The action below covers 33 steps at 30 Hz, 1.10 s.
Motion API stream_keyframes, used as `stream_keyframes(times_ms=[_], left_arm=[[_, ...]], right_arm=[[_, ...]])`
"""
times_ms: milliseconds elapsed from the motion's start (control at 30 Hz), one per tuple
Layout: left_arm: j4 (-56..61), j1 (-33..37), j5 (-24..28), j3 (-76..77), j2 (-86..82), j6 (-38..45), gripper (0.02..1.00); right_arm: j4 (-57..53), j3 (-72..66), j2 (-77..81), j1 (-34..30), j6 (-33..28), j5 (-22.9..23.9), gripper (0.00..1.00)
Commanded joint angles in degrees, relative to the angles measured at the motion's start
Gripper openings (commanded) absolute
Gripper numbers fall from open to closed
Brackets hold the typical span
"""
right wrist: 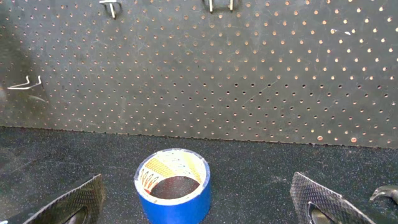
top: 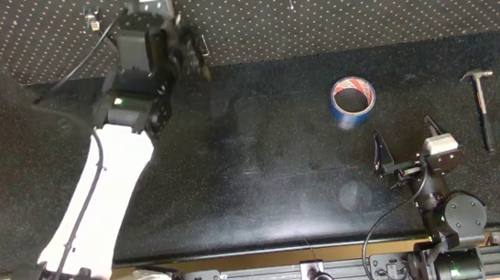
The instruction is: Place Tools Onto Pegboard
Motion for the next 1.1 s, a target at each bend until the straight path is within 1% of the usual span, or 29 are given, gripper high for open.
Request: stream_keyframes(times_ms=[33,67,167,433,633,700,867,1000,1100], left_arm=[[14.03,0.02,-0.70,0.31,5.77,8.39,0.027],[15.96,0.02,-0.68,0.31,6.69,8.66,0.027],[17.77,0.13,-0.72,0.31,7.85,13.11,0.025],[25.73,1.62,-0.55,0.31,7.85,13.31,0.027],[29.29,2.71,-0.66,0.35,7.69,13.49,0.027],[28.35,3.08,-0.48,0.35,6.64,13.49,0.027],[21.20,3.13,0.04,0.35,3.65,13.00,0.027],[14.47,3.13,2.80,0.35,1.22,12.39,0.025],[14.40,3.13,3.67,0.35,0.57,12.39,0.027]], right_arm=[[-0.35,-0.15,-0.42,0.48,0.44,0.07,0.976],[-0.35,-0.15,-0.42,0.48,0.44,0.07,0.976],[-0.35,-0.13,-0.42,0.48,0.44,0.07,0.976],[-0.35,-0.15,-0.42,0.48,0.44,0.07,0.976],[-0.35,-0.15,-0.42,0.48,0.44,0.07,0.976],[-0.35,-0.15,-0.42,0.48,0.44,0.07,0.976],[-0.35,-0.13,-0.42,0.48,0.44,0.07,0.976],[-0.35,-0.15,-0.42,0.48,0.44,0.07,0.976],[-0.35,-0.13,-0.42,0.48,0.44,0.07,0.976]])
